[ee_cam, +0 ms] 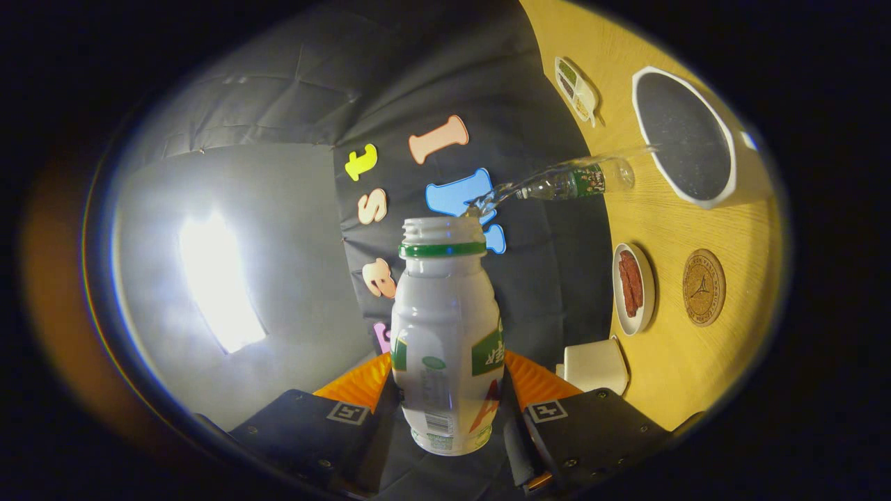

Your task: Take the bottle from table, then pour the juice into the cup, finally place the bottle on the coaster

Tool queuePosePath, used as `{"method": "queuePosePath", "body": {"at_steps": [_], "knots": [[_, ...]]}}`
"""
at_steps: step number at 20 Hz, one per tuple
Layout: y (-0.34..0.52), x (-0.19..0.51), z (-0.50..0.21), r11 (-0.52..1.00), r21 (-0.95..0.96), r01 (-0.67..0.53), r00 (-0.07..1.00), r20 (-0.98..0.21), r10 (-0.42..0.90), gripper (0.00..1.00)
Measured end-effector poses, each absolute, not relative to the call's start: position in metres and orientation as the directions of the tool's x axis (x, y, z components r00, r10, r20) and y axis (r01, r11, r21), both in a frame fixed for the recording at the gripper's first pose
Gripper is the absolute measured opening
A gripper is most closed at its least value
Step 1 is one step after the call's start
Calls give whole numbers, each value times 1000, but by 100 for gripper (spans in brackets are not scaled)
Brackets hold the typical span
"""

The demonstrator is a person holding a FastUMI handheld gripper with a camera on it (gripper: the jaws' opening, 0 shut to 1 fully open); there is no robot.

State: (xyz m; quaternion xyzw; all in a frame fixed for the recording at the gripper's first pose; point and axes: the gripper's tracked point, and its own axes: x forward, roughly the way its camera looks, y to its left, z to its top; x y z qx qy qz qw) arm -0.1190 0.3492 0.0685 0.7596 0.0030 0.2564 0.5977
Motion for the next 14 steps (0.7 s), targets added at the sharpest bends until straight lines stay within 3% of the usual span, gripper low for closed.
{"method": "queuePosePath", "body": {"at_steps": [14], "knots": [[349,-117,66,-307,906,-292,873,383,302,68]]}}
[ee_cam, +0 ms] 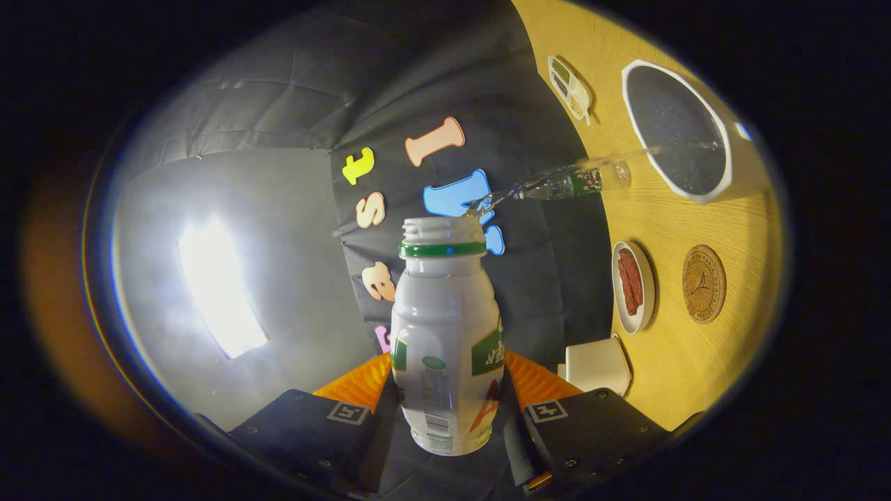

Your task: Take the bottle from table, then pour the juice into the cup, finally place the bottle on the coaster

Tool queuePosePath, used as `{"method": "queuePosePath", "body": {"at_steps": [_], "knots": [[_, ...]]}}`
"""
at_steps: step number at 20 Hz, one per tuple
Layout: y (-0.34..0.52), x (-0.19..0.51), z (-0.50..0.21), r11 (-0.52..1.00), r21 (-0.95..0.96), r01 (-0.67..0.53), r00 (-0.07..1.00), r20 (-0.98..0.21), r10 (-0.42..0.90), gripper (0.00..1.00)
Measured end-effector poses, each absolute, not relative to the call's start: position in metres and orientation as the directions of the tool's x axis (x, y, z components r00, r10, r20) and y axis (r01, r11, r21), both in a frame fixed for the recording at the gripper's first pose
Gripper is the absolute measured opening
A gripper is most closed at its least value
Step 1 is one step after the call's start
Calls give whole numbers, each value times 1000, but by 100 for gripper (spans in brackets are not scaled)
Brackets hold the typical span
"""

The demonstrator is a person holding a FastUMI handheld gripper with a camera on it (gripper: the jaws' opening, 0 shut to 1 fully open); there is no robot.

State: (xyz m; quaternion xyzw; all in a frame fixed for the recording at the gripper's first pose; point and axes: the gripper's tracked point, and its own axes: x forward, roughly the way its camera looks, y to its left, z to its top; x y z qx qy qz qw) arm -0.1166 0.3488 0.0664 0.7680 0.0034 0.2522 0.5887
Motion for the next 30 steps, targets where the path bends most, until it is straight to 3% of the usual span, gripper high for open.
{"method": "queuePosePath", "body": {"at_steps": [30], "knots": [[348,-117,65,-358,893,-272,888,377,265,68]]}}
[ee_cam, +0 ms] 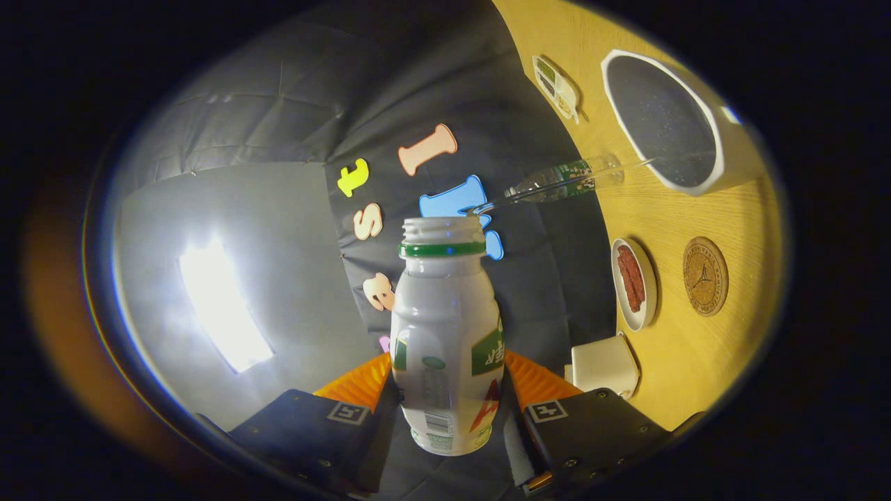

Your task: Take the bottle from table, then pour the juice into the cup, finally place the bottle on the coaster

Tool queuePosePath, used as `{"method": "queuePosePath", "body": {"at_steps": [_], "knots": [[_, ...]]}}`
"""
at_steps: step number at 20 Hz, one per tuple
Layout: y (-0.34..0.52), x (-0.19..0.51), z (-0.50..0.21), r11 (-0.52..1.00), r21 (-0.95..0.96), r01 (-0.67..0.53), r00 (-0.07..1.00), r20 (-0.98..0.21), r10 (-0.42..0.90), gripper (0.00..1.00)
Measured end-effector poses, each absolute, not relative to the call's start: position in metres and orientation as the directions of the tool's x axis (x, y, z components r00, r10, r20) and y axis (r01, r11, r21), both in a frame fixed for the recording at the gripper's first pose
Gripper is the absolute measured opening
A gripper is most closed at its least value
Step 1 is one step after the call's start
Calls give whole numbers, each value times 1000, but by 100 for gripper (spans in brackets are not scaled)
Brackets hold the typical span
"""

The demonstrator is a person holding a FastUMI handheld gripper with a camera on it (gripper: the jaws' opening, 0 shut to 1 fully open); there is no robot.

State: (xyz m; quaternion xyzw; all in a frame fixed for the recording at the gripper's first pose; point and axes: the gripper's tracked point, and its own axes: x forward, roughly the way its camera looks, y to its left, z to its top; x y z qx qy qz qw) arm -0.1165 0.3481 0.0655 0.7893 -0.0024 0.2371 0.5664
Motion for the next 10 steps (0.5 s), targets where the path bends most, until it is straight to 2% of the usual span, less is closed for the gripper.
{"method": "queuePosePath", "body": {"at_steps": [10], "knots": [[347,-116,66,-376,888,-265,894,373,249,67]]}}
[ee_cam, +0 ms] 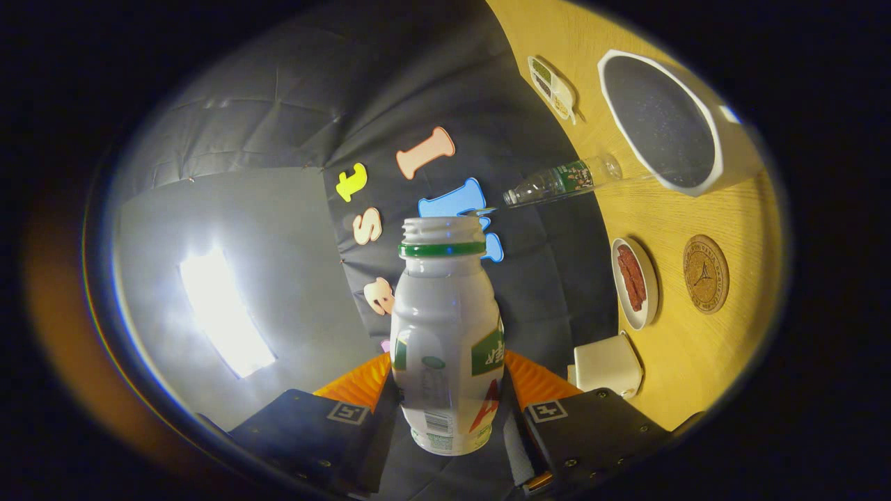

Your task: Take the bottle from table, then pour the juice into the cup, finally place the bottle on the coaster

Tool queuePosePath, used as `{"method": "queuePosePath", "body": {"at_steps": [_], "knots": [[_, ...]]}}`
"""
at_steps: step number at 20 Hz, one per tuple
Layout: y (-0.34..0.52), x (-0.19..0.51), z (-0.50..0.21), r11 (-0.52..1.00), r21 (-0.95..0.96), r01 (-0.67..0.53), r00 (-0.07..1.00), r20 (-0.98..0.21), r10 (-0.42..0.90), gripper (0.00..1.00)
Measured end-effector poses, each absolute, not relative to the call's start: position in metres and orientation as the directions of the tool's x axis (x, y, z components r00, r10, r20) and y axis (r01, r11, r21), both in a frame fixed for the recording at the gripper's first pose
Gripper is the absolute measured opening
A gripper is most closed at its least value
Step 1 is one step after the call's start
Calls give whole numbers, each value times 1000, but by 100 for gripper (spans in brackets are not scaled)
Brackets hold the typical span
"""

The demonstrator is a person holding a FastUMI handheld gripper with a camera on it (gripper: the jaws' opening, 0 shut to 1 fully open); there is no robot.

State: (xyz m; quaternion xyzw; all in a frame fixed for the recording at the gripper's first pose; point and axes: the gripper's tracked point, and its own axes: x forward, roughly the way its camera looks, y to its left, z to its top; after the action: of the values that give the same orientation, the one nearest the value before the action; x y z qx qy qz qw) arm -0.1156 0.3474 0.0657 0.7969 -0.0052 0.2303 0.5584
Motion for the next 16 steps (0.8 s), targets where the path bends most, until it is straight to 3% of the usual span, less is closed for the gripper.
{"method": "queuePosePath", "body": {"at_steps": [16], "knots": [[346,-114,67,-415,873,-257,906,367,211,68]]}}
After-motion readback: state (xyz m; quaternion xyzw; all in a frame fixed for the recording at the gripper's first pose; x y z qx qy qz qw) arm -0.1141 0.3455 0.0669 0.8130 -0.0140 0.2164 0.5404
